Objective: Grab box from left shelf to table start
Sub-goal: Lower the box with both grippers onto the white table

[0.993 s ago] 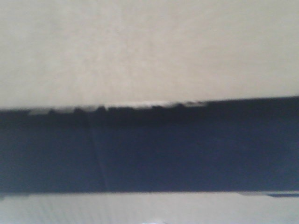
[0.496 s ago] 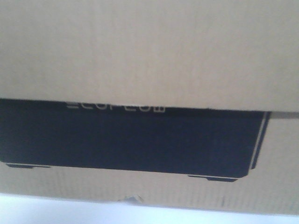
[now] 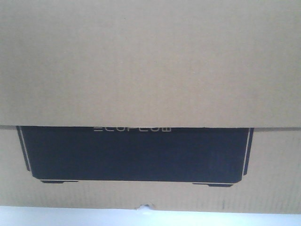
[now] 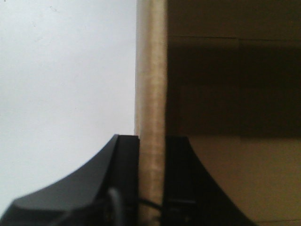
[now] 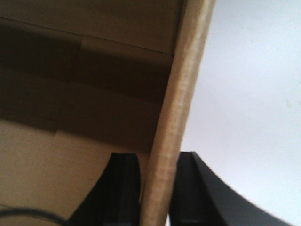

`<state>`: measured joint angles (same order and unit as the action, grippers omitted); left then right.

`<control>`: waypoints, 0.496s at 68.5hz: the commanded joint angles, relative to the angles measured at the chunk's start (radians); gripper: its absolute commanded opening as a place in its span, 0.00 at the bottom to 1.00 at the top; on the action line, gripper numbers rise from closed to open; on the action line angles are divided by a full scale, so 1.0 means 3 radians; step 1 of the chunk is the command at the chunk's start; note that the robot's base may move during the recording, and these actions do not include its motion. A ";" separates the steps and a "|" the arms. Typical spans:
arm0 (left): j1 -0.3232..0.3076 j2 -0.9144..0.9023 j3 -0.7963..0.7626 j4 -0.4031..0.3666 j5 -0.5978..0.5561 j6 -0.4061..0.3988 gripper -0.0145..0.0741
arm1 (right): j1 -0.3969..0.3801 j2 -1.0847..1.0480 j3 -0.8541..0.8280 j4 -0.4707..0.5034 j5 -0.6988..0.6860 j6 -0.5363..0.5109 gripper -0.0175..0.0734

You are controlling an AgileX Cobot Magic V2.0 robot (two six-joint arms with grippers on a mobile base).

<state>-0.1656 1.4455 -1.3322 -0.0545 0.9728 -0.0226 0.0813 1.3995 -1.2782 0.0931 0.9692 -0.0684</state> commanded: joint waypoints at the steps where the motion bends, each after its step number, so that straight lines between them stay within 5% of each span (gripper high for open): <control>1: -0.0002 -0.0081 -0.0132 0.0033 -0.0153 0.0032 0.07 | -0.0013 -0.0064 -0.0088 -0.0151 -0.0095 -0.0060 0.26; 9: -0.0002 -0.0074 -0.0132 0.0033 -0.0117 0.0052 0.24 | -0.0013 -0.0064 -0.0088 -0.0191 -0.0053 -0.0060 0.37; 18: -0.0002 -0.0074 -0.0132 0.0033 -0.0111 0.0052 0.61 | -0.0013 -0.0064 -0.0088 -0.0195 -0.0051 -0.0060 0.65; 25: -0.0002 -0.0074 -0.0132 0.0033 -0.0064 0.0052 0.80 | -0.0013 -0.0064 -0.0088 -0.0195 -0.0030 -0.0056 0.86; 34: -0.0002 -0.0074 -0.0132 0.0020 0.0001 0.0052 0.81 | -0.0013 -0.0078 -0.0088 -0.0202 0.0027 -0.0035 0.88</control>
<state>-0.1656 1.4545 -1.3384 -0.0448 0.9960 -0.0101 0.0814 1.4096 -1.2792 0.0442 1.0035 -0.0742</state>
